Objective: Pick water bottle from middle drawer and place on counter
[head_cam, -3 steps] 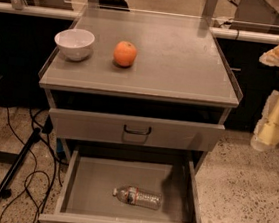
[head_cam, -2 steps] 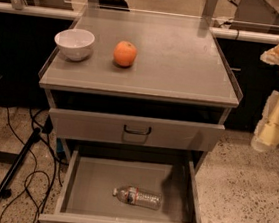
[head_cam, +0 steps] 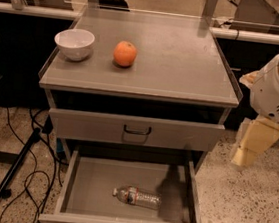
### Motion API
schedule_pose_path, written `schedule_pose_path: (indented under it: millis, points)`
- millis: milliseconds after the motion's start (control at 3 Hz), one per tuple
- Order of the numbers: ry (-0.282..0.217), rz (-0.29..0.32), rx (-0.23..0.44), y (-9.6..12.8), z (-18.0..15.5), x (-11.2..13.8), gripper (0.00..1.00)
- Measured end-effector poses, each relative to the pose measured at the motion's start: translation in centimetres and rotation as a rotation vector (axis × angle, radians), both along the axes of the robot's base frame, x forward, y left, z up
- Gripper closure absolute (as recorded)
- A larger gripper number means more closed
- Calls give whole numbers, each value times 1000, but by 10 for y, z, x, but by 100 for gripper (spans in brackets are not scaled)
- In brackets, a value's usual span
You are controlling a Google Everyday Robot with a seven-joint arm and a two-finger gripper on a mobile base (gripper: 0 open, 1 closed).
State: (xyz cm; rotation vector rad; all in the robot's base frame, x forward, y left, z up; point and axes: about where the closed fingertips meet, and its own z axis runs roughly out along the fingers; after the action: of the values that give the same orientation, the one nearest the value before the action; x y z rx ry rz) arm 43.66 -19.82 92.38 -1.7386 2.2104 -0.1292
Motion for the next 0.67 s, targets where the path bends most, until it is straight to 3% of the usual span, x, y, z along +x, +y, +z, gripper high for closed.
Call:
schedule_pose_path:
  millis: [333, 667]
  points:
    - [58, 7, 20, 9, -22, -11, 0]
    - [95, 36, 50, 44, -97, -22, 0]
